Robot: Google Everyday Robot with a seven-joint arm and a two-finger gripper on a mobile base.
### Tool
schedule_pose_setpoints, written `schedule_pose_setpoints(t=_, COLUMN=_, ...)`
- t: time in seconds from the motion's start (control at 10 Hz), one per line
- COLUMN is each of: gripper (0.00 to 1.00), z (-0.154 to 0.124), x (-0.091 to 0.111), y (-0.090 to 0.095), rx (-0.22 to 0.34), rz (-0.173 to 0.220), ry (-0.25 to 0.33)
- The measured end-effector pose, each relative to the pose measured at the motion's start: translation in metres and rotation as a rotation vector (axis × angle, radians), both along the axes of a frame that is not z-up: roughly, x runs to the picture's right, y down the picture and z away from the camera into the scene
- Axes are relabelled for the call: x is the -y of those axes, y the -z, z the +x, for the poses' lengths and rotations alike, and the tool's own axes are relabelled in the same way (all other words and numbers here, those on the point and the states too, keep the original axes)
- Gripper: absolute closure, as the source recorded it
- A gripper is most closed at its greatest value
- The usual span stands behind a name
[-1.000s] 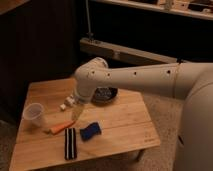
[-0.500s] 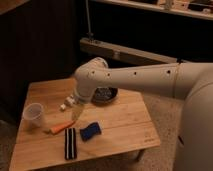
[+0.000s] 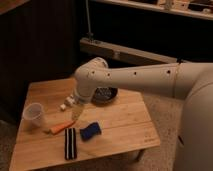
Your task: Pick up the ceramic cup
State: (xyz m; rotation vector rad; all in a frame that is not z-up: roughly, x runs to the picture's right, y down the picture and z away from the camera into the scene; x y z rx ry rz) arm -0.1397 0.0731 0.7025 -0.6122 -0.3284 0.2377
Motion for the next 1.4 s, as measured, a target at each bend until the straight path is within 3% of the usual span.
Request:
schedule_pose_setpoints(t=0.5, gripper=0.20, z=0.000, x=0.001, y=0.000, rx=-0.001, rz=-0.001, ry=0.000)
schedule_pose_setpoints(t=0.8, gripper=0.20, z=-0.006, x=0.011, y=-0.008, rx=-0.040, rz=-0.044, ry=-0.030)
schedule_pose_setpoints(t=1.1, gripper=0.20, z=-0.036, x=0.029, y=-0.016, rx=-0.083, rz=-0.081, ry=-0.036)
schedule_pose_setpoints(t=1.4, gripper=0.20, z=-0.076, x=0.054, y=-0.013, rx=-0.075, rz=-0.073, ry=-0.025)
